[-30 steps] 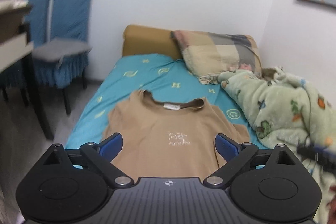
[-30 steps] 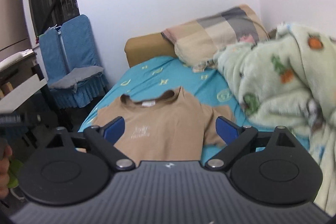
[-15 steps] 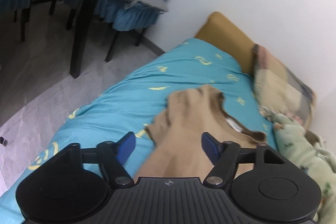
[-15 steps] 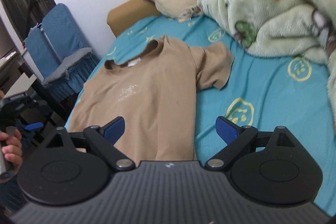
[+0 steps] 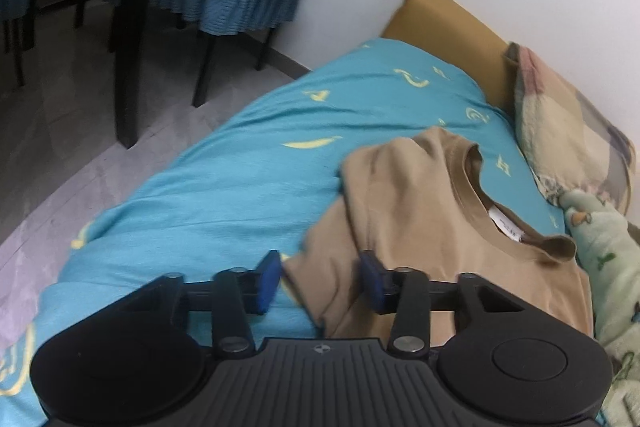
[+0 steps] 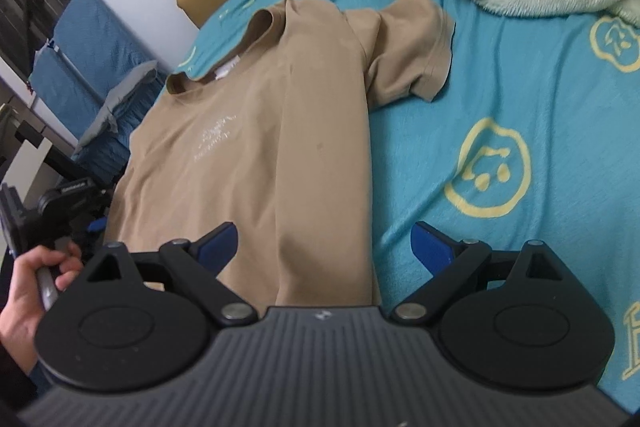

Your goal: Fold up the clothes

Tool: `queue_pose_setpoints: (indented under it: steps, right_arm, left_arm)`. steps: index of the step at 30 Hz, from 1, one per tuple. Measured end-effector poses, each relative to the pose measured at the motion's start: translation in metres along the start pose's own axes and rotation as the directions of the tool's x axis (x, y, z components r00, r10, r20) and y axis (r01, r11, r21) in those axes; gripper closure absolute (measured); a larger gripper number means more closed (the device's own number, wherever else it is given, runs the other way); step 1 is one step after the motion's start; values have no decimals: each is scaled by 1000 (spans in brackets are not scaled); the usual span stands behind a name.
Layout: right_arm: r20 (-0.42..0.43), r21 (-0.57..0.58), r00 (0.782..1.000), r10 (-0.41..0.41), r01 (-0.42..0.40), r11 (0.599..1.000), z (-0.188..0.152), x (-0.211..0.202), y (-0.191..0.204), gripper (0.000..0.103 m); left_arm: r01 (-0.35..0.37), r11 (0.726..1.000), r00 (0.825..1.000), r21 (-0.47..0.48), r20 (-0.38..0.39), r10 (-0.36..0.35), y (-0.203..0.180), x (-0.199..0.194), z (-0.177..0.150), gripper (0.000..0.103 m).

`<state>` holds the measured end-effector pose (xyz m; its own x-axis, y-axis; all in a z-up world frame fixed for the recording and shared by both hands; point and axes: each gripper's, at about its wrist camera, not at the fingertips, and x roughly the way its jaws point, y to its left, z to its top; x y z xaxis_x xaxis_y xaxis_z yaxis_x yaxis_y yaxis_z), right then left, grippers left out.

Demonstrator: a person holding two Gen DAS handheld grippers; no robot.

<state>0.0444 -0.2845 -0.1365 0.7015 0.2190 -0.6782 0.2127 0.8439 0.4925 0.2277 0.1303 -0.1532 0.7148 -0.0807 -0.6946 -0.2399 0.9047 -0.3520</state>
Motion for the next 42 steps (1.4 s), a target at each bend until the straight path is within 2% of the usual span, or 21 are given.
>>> queue_pose_setpoints:
  steps: [1,2,5,7,9,11,12,14,16,17,18,19,22,24,27,29,31,34,38,40,42]
  right_arm:
    - [-5,0,1000,0,0,1000,0,2,0,8]
    - [-7,1,1000,1,-1,1000,-1,3,0,8]
    - [-12,4,1000,0,0,1000,-1,5,0,8]
    - [-12,10,1000,-4,4,1000,0,5,-1,8]
    - [-11,20,1000,-5,5,1000,1,4,-3,8]
    - [-9,26,1000,-8,8,1000,1,4,-4,8]
    - [-7,29,1000,-10,10,1000,2,4,-4,8]
    - [-7,32,1000,-15,15,999,2,3,-5,8]
    - [-9,37,1000,-18,18,999,2,3,-7,8]
    - [-10,42,1000,-17,17,999,2,2,-7,8]
    - [-11,44,1000,-16,16,999,2,2,-7,8]
    - [-11,44,1000,-14,15,999,2,2,-8,8]
    - [-13,37,1000,-14,15,999,2,2,-7,8]
    - [-16,36,1000,-15,15,999,1,3,-6,8]
    - [-17,38,1000,-15,15,999,0,2,-6,8]
    - [-16,44,1000,-14,14,999,0,2,-7,8]
    - [-13,49,1000,-17,18,999,1,2,-7,8]
    - [-2,38,1000,-24,24,999,2,3,-7,8]
    - [14,15,999,-41,41,999,2,6,-8,8]
    - [20,2,999,-44,44,999,3,8,-9,8]
    - [37,-22,998,-56,57,998,4,9,-10,8]
  left_arm:
    - [-4,1000,1000,23,3,4,-5,3,-1,81]
    - [-9,999,1000,47,5,8,-10,6,-2,88]
    - [-68,984,996,165,76,56,-31,-1,-2,91]
    - [-97,958,988,269,145,59,-53,-11,-4,93]
    - [-127,887,973,443,230,24,-86,-23,-17,93]
    - [-146,778,957,611,286,-45,-120,-34,-38,93]
    - [-137,711,953,690,287,-95,-136,-36,-53,93]
    - [-89,623,961,777,232,-153,-160,-35,-81,93]
    - [-57,559,969,827,180,-168,-175,-27,-105,93]
    - [-39,536,975,843,151,-166,-179,-22,-114,93]
    - [-19,518,980,855,120,-162,-181,-17,-122,93]
    - [3,514,982,858,93,-162,-180,-14,-126,93]
    - [73,523,985,849,21,-172,-173,-9,-131,91]
    - [122,557,982,822,-18,-188,-167,-10,-123,85]
    - [202,669,972,716,-64,-225,-157,-13,-100,78]
    - [250,740,961,624,-69,-267,-150,-17,-82,65]
    - [252,804,961,538,-42,-273,-143,-15,-66,41]
    - [204,875,974,439,0,-227,-135,-2,-45,41]
    - [123,927,990,353,27,-141,-122,26,-21,46]
    - [155,947,986,280,23,-168,-113,38,-8,59]
    - [237,946,971,223,-18,-239,-106,47,3,68]
